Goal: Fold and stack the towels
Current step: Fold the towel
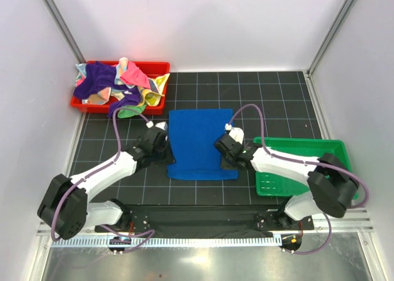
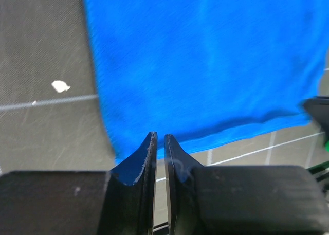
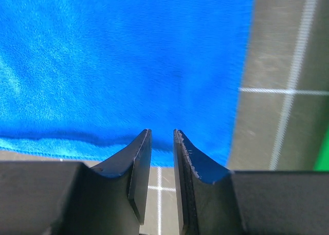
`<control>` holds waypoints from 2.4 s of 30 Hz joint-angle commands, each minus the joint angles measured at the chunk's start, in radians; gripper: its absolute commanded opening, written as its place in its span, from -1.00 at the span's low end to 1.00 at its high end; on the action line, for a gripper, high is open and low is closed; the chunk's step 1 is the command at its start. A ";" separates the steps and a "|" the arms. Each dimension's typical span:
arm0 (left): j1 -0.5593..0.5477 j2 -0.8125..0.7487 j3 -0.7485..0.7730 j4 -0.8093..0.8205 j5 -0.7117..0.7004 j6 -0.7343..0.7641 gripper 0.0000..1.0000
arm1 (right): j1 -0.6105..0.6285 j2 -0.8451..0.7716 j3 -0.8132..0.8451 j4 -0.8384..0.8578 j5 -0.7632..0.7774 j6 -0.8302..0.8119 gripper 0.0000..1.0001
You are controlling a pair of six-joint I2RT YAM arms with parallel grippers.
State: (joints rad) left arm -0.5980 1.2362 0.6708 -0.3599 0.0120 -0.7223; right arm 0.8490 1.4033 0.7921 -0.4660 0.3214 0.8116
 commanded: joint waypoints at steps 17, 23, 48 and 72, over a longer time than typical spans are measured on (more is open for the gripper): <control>-0.209 0.247 0.032 0.197 -0.003 -0.100 -0.71 | 0.065 0.029 -0.071 0.124 -0.035 0.063 -0.42; -0.233 0.240 0.004 0.200 -0.044 -0.111 -0.72 | 0.067 -0.009 -0.109 0.116 -0.039 0.075 -0.42; -0.401 0.155 -0.096 0.158 -0.159 -0.246 -0.78 | 0.165 -0.130 -0.208 0.075 0.001 0.169 -0.45; -0.237 -0.043 0.185 -0.165 -0.293 -0.082 -0.37 | 0.066 -0.144 0.130 -0.114 0.118 -0.047 -0.30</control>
State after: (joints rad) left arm -0.9260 1.1915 0.7681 -0.4946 -0.2684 -0.9051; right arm 0.9955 1.2076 0.8192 -0.5980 0.4171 0.8860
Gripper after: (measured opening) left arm 0.314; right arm 0.348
